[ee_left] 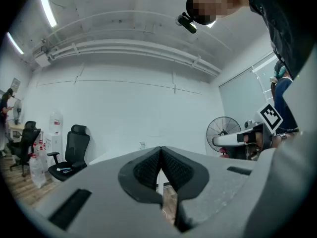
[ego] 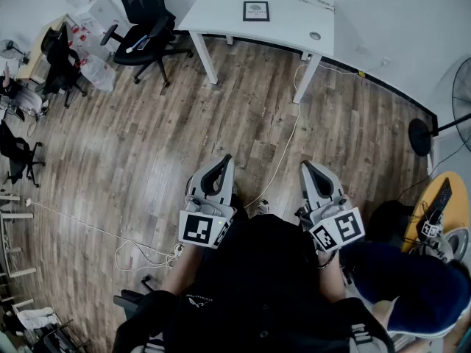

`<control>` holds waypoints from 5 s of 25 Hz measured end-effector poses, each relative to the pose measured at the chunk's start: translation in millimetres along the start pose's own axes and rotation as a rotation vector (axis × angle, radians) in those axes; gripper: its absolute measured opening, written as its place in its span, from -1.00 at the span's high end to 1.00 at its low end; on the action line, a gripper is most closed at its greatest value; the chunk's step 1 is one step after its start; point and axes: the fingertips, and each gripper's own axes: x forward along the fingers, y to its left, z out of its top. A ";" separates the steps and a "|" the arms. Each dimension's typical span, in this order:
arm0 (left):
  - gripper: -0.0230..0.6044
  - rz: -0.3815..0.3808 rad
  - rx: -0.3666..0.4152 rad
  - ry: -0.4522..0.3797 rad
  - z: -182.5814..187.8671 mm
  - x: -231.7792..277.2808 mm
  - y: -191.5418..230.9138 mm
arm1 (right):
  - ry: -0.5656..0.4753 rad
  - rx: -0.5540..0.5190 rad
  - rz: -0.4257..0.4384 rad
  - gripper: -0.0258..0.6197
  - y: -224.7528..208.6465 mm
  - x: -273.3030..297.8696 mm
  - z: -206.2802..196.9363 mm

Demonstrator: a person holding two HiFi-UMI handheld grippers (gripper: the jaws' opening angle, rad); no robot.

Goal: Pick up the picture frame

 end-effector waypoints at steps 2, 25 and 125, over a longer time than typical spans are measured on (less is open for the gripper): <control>0.91 0.006 -0.001 -0.003 -0.7 -3.8 -3.7 | -0.002 -0.002 0.006 0.92 1.9 -4.9 -0.5; 0.91 0.057 -0.021 0.014 -6.2 -19.8 2.3 | 0.015 -0.006 0.077 0.92 19.4 5.9 -4.3; 0.91 0.135 0.034 0.038 -10.0 541.3 348.8 | 0.098 0.023 -0.026 0.92 -371.6 549.5 59.0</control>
